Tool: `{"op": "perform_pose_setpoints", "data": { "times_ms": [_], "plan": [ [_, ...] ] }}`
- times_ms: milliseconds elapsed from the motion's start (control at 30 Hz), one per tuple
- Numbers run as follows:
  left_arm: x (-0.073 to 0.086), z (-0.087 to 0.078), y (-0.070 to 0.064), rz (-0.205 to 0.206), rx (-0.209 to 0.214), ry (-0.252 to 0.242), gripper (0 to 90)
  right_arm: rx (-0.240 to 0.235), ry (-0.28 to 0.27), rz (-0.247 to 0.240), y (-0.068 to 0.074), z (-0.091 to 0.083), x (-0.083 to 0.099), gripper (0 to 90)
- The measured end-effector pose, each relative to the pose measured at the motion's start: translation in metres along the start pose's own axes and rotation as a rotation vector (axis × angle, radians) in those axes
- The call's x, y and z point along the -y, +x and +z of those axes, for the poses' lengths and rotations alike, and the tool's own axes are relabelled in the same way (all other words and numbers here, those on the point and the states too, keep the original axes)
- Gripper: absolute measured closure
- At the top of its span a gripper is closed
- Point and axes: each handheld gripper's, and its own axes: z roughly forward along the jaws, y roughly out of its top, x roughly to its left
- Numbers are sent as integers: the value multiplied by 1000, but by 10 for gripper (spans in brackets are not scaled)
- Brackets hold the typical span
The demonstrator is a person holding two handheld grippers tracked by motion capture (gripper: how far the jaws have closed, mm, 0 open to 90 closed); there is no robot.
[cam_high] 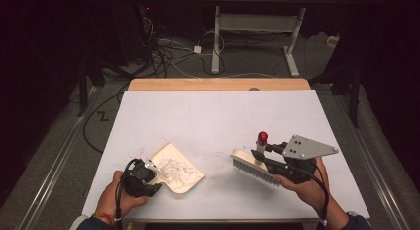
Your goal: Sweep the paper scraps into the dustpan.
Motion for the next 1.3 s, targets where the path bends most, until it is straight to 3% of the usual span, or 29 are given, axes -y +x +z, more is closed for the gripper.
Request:
{"op": "perform_pose_setpoints", "data": {
  "times_ms": [200, 400, 600, 667, 867, 1000, 1300],
  "plan": [
    [-2, 0, -3, 16, 6, 9, 634, -16, 37, 6, 3, 4, 10, 705],
    [-4, 1, -6, 35, 6, 13, 635, -42, 5, 28, 7, 25, 5, 705],
    [-4, 1, -7, 41, 11, 7, 634, -51, -43, 10, 20, 59, -10, 705],
    [-4, 1, -8, 44, 10, 8, 634, -55, -63, 9, 23, 64, -15, 705],
    [-3, 1, -7, 47, 13, 4, 634, -61, -122, 18, 23, 59, -28, 705],
    [-3, 1, -9, 45, 6, 1, 634, -40, -124, 32, 17, 53, -26, 705],
    [-4, 2, -8, 49, 10, 5, 634, -48, -127, 44, 12, 50, -27, 705]
  ]
}}
